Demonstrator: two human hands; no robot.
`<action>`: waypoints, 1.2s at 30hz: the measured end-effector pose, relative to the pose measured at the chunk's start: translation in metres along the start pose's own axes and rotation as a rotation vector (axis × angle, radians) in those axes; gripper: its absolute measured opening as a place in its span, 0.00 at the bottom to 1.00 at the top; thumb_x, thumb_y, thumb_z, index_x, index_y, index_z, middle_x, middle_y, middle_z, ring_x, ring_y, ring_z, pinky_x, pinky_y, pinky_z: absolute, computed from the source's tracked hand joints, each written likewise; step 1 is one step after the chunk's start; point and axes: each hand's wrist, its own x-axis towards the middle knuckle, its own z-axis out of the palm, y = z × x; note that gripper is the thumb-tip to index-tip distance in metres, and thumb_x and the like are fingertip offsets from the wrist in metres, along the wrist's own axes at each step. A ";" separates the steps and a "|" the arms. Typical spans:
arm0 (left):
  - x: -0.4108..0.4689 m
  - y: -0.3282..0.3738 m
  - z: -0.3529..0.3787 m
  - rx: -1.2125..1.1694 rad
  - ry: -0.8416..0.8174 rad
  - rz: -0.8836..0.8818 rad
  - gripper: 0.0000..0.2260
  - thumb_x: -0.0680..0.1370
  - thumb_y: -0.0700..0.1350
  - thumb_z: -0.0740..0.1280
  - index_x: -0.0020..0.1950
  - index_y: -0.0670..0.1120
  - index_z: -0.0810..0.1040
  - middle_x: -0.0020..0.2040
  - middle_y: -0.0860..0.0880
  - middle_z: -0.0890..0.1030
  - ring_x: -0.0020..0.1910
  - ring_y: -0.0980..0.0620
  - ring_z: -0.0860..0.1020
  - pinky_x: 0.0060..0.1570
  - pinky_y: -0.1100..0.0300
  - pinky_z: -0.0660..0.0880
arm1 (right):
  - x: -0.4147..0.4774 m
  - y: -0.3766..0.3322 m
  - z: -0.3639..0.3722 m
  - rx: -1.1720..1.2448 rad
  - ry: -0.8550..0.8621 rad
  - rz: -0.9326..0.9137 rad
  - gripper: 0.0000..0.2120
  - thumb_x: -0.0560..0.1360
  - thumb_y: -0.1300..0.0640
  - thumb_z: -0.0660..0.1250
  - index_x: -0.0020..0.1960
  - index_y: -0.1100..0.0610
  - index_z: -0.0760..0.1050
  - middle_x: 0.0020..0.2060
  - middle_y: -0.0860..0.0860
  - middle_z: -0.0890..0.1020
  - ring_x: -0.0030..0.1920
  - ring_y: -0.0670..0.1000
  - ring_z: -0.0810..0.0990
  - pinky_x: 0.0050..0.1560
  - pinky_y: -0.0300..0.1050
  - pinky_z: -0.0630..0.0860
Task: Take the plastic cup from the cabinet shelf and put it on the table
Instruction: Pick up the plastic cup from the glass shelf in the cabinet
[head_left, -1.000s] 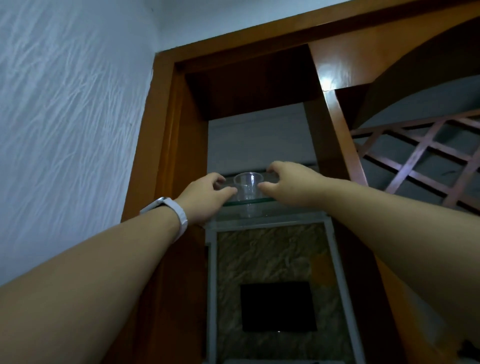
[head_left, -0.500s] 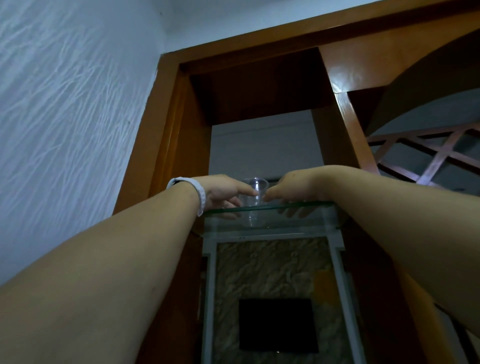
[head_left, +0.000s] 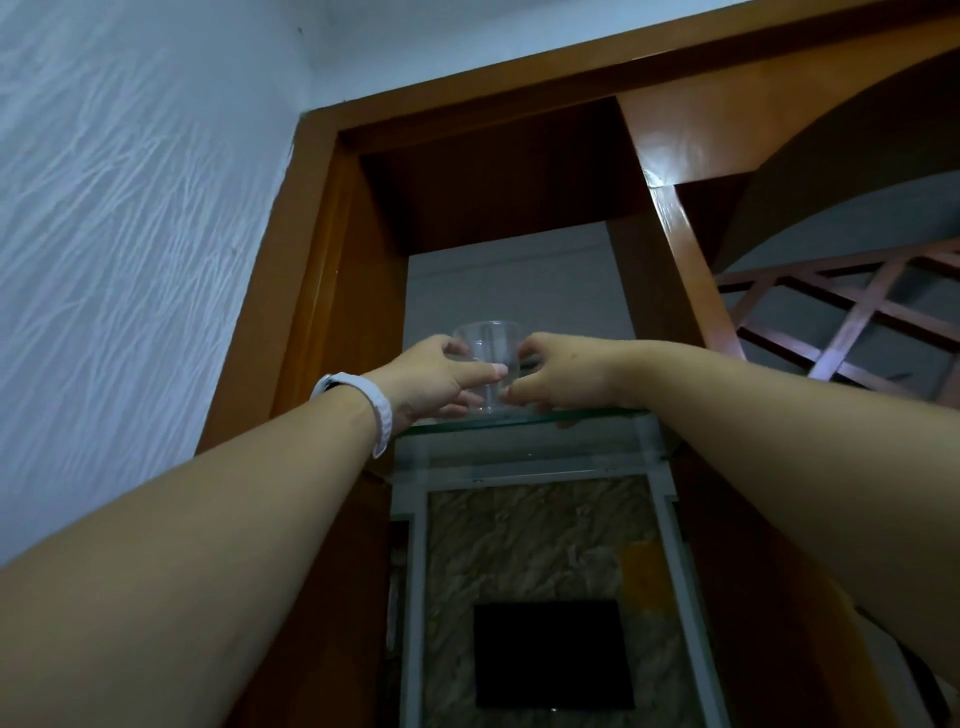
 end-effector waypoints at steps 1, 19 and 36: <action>-0.002 0.001 0.000 0.008 0.011 0.024 0.28 0.72 0.49 0.74 0.68 0.48 0.66 0.55 0.42 0.81 0.50 0.47 0.83 0.53 0.50 0.80 | 0.000 0.000 0.000 -0.022 0.019 -0.013 0.38 0.72 0.46 0.72 0.76 0.52 0.59 0.64 0.55 0.77 0.57 0.53 0.79 0.58 0.53 0.78; -0.052 0.045 0.003 -0.088 0.127 0.211 0.28 0.73 0.52 0.72 0.69 0.49 0.65 0.55 0.43 0.79 0.47 0.49 0.84 0.47 0.54 0.82 | -0.042 -0.018 0.002 0.379 0.224 -0.131 0.40 0.69 0.51 0.76 0.76 0.51 0.60 0.63 0.56 0.77 0.54 0.52 0.81 0.54 0.50 0.82; -0.146 0.014 0.020 -0.210 -0.042 0.151 0.27 0.73 0.49 0.73 0.69 0.50 0.66 0.59 0.45 0.79 0.52 0.47 0.82 0.51 0.50 0.81 | -0.142 -0.034 0.063 0.506 0.216 0.006 0.33 0.72 0.54 0.74 0.74 0.54 0.64 0.60 0.53 0.80 0.55 0.50 0.82 0.55 0.51 0.81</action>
